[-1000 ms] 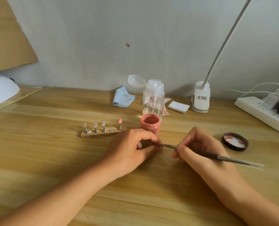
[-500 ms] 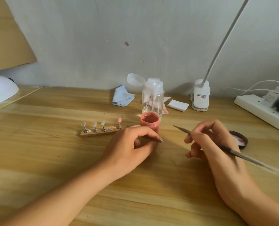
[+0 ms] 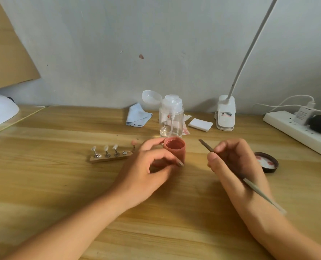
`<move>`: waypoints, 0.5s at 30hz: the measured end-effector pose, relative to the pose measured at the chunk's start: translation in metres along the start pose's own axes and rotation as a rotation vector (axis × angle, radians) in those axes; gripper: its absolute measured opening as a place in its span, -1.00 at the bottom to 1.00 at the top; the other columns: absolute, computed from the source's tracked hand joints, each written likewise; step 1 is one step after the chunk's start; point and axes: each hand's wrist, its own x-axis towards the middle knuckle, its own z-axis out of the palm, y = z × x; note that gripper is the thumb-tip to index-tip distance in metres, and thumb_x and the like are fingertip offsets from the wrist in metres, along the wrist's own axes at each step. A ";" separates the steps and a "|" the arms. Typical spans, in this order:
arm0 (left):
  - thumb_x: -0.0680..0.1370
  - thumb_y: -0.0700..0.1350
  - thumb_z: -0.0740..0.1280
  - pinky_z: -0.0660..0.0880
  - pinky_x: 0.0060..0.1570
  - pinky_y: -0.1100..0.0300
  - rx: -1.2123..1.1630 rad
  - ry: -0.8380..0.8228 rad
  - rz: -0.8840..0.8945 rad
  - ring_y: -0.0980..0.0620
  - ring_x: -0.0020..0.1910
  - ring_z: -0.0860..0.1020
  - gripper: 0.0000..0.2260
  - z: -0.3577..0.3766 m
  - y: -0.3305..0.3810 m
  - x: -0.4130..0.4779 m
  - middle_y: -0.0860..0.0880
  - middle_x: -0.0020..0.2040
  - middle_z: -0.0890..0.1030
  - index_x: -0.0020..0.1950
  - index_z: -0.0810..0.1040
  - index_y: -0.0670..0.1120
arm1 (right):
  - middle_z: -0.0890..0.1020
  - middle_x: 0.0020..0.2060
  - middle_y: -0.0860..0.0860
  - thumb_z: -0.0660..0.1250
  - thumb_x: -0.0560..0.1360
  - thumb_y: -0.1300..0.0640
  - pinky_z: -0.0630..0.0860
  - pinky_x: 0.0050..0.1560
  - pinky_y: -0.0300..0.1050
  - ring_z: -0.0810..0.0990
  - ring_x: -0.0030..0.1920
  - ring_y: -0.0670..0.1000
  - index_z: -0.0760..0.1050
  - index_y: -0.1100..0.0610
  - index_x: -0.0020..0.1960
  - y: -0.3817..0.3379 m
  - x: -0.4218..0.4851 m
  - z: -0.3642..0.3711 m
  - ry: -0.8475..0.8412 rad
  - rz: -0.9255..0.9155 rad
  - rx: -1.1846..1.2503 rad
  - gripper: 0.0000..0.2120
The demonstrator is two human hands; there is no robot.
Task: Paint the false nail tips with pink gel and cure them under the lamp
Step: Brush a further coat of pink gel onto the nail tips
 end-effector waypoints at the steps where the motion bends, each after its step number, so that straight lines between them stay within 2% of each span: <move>1: 0.48 -0.13 0.50 0.48 0.19 0.20 0.058 -0.002 0.015 0.18 0.09 0.62 -0.79 0.000 0.001 0.000 0.39 0.29 0.41 -0.12 0.69 0.22 | 0.63 -0.16 0.08 0.38 0.56 0.19 0.51 -0.09 -0.21 0.59 -0.12 0.07 0.49 0.16 0.01 -0.001 0.000 -0.001 -0.017 -0.005 0.014 -0.91; 2: 0.48 -0.10 0.50 0.46 0.19 0.21 0.108 -0.008 0.034 0.20 0.07 0.62 -0.82 0.000 0.001 -0.001 0.38 0.30 0.40 -0.12 0.68 0.23 | 0.66 -0.14 0.06 0.37 0.54 0.15 0.53 -0.06 -0.25 0.63 -0.10 0.01 0.52 0.13 0.03 -0.003 0.000 -0.001 -0.032 -0.009 0.015 -0.91; 4: 0.48 -0.08 0.50 0.44 0.04 0.32 0.161 -0.022 0.085 0.23 0.01 0.64 -0.84 0.000 0.002 -0.003 0.35 0.32 0.40 -0.10 0.68 0.21 | 0.69 -0.16 0.04 0.28 0.49 0.14 0.55 -0.04 -0.24 0.66 -0.10 -0.01 0.56 0.12 0.02 -0.005 0.000 -0.003 -0.045 -0.021 -0.003 -0.85; 7: 0.50 -0.06 0.49 0.38 -0.17 0.31 0.280 -0.036 0.177 0.30 -0.12 0.61 -0.87 0.001 0.006 -0.007 0.32 0.38 0.37 -0.09 0.66 0.21 | 0.68 -0.24 0.11 0.24 0.45 0.18 0.57 -0.07 -0.12 0.65 -0.19 0.04 0.48 0.15 -0.01 -0.004 -0.001 -0.004 -0.025 -0.017 0.008 -0.86; 11: 0.51 0.01 0.42 0.50 -0.24 0.14 0.455 -0.064 0.277 0.24 -0.23 0.56 -0.90 0.002 0.013 -0.011 0.31 0.44 0.31 -0.04 0.60 0.22 | 0.64 -0.36 0.15 0.28 0.38 0.17 0.56 -0.15 0.14 0.60 -0.29 0.14 0.39 0.17 -0.17 -0.003 -0.001 0.000 0.020 -0.013 -0.046 -0.91; 13: 0.50 0.03 0.37 0.51 -0.26 0.14 0.479 -0.072 0.293 0.28 -0.21 0.54 -0.91 0.002 0.016 -0.012 0.32 0.43 0.31 -0.03 0.58 0.23 | 0.61 -0.40 0.14 0.30 0.36 0.13 0.52 -0.18 0.26 0.57 -0.30 0.20 0.38 0.09 -0.24 -0.001 0.001 0.002 0.039 -0.013 -0.116 -0.91; 15: 0.50 0.04 0.37 0.49 -0.26 0.19 0.495 -0.073 0.295 0.35 -0.19 0.52 -0.90 0.002 0.016 -0.012 0.33 0.42 0.32 -0.02 0.58 0.24 | 0.60 -0.41 0.11 0.31 0.36 0.09 0.51 -0.20 0.28 0.56 -0.31 0.19 0.38 0.06 -0.25 0.001 0.001 0.002 0.056 -0.003 -0.156 -0.89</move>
